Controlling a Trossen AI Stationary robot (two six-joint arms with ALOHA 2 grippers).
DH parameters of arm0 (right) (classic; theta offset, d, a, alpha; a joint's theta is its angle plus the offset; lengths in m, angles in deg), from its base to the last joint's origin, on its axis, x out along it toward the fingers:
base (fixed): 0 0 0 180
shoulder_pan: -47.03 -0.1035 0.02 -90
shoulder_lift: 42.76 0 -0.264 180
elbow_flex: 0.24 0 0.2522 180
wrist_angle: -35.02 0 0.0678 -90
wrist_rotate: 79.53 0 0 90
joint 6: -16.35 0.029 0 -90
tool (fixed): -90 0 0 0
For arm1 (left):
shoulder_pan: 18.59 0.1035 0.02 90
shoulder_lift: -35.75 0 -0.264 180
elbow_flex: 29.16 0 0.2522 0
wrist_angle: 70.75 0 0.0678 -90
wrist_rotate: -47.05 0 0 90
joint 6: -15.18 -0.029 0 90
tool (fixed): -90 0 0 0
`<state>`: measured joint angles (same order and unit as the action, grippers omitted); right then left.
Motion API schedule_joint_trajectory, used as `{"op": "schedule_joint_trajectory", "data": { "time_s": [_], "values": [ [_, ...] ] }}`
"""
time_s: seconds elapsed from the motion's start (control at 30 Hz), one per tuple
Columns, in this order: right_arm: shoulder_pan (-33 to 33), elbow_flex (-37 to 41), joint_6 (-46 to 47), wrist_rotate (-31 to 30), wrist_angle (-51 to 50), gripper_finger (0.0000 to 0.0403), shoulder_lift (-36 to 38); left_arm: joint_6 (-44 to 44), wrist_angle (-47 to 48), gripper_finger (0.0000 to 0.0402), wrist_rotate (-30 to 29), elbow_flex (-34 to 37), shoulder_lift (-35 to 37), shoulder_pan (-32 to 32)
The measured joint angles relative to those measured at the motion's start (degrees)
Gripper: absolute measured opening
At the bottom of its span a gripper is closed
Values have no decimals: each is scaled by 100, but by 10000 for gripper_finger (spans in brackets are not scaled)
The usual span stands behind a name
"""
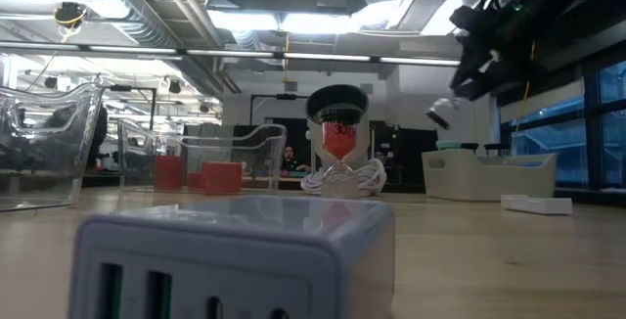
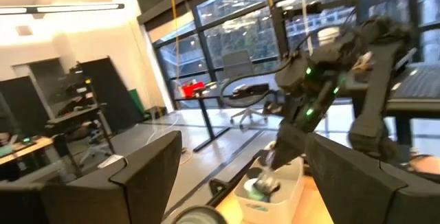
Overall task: Pick & Place Office items
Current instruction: Put the dark blue hourglass into the gray bin
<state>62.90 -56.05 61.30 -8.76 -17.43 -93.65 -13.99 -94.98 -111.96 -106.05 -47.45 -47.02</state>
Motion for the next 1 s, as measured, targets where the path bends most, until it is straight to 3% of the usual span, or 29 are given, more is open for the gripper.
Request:
{"op": "schedule_joint_trajectory", "data": {
  "time_s": [0.27,0.53,1.0],
  "values": [
    [468,-450,496,-660,-2196,208,-218,517,516,306,-170,0,-2,213],
    [759,-28,740,-1409,-2204,208,-807,898,856,306,-190,0,-4,307],
    [1528,54,93,-779,-1542,208,-1909,911,1079,306,-196,4,-4,252]
  ]
}}
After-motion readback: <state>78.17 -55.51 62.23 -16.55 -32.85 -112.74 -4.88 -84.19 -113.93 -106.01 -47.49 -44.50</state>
